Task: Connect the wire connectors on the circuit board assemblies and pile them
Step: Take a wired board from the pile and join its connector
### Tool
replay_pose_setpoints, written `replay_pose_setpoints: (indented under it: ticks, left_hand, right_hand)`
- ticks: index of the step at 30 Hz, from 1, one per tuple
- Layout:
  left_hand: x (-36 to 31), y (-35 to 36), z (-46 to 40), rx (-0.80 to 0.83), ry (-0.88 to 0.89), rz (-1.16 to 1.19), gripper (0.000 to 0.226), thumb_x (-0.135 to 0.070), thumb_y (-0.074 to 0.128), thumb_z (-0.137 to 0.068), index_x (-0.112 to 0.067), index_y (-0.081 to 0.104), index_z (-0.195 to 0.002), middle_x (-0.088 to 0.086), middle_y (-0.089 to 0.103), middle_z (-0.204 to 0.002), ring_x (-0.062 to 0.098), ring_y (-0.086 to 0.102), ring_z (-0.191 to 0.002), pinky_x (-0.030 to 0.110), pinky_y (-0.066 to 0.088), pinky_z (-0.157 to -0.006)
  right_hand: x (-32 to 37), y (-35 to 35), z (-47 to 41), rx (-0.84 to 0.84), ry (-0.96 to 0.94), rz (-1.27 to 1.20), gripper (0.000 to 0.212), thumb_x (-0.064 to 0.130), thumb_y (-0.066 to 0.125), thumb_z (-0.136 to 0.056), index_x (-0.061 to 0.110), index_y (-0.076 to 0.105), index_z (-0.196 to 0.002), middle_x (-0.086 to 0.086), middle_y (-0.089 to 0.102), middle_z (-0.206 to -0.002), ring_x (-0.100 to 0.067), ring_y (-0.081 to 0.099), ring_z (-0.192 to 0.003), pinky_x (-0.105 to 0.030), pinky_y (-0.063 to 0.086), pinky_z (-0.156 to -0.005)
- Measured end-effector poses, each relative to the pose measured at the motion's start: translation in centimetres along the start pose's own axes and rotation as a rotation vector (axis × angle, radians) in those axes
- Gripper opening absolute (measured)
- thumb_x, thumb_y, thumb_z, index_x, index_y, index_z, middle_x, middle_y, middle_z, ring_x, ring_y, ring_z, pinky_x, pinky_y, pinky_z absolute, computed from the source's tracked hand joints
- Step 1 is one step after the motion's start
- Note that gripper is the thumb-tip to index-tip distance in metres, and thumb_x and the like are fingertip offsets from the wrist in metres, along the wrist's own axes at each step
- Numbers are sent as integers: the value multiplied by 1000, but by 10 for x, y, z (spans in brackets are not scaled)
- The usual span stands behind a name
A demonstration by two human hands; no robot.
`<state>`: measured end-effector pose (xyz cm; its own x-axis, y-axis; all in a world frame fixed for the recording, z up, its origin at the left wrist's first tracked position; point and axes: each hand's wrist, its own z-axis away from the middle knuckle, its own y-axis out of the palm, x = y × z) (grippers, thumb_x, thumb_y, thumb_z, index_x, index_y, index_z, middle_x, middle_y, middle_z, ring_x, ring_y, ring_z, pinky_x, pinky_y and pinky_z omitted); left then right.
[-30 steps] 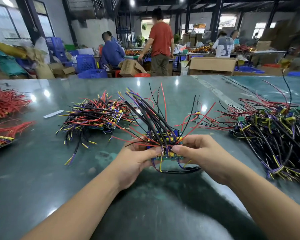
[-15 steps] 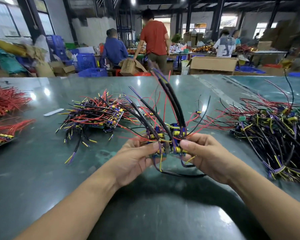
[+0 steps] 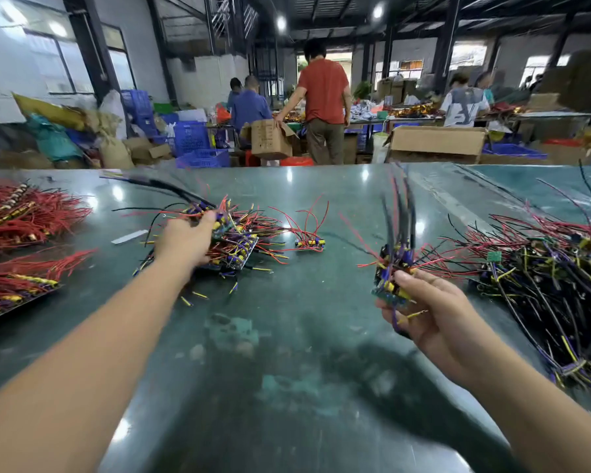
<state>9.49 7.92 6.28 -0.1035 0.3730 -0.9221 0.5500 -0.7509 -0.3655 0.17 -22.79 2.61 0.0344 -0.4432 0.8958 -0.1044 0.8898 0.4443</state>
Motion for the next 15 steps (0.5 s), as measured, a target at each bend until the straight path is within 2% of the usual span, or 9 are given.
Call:
replay_pose_setpoints:
  ticks: [2,3,5,7,8,10,12,13,15]
  left_hand:
    - [1,-15,-7,-30,32,-741,59,-52,46,-92,1,62,-111,26,61,-119,39,59,-109,39,47,-91]
    - [2,-19,-1,-32,74,-951,61,-55,47,-89,0,62,-111,24,62,-118,39,58,-109,39,47,-89]
    - [6,-16,19,-78,223,-1068,49,-54,52,-85,-9,67,-99,18,67,-104,36,62,-98,38,50,-81]
    - [11,-1,50,-87,419,-857,32,-42,55,-86,-13,70,-84,13,70,-86,31,65,-82,34,51,-70]
    - [11,9,69,11,432,-633,27,-34,55,-89,-13,69,-78,11,70,-78,26,65,-72,30,49,-63]
    - [7,32,106,368,119,20,29,-17,49,-95,-12,68,-74,9,67,-71,12,60,-50,19,45,-47]
    - [6,46,131,665,-295,562,28,-12,45,-92,-9,70,-81,9,69,-73,10,61,-49,16,48,-45]
    - [9,49,136,758,-421,734,26,-16,47,-87,-7,72,-86,11,71,-77,15,65,-54,19,52,-49]
    - [18,47,137,869,-497,910,39,-29,46,-81,-2,72,-93,18,72,-88,24,69,-66,28,57,-58]
  right_hand:
    - [-2,3,4,41,20,105,20,18,61,-69,11,64,-87,-5,70,-75,-16,66,-61,-19,51,-52]
    - [-2,5,7,73,23,152,20,17,61,-69,10,65,-87,-6,70,-77,-16,66,-62,-19,51,-53]
    - [-4,9,10,153,7,220,20,12,62,-73,8,68,-92,-7,70,-82,-15,66,-67,-19,51,-55]
    - [-7,15,13,218,-12,238,24,12,66,-76,4,68,-99,-7,70,-86,-14,66,-72,-18,50,-59]
    - [-8,17,14,240,-19,223,26,13,67,-77,3,67,-101,-8,70,-89,-14,66,-74,-19,51,-62]
    - [-11,20,16,264,-37,187,29,17,64,-78,3,67,-103,-9,70,-94,-15,66,-79,-21,51,-65]
    - [-12,21,17,287,-61,189,29,19,60,-79,5,70,-101,-8,72,-99,-15,66,-83,-22,51,-68]
    - [-12,21,17,294,-68,193,28,19,60,-79,7,71,-101,-9,72,-101,-15,66,-85,-22,51,-69]
    - [-13,21,15,281,-69,192,28,20,60,-79,9,72,-102,-11,71,-102,-16,64,-85,-23,52,-69]
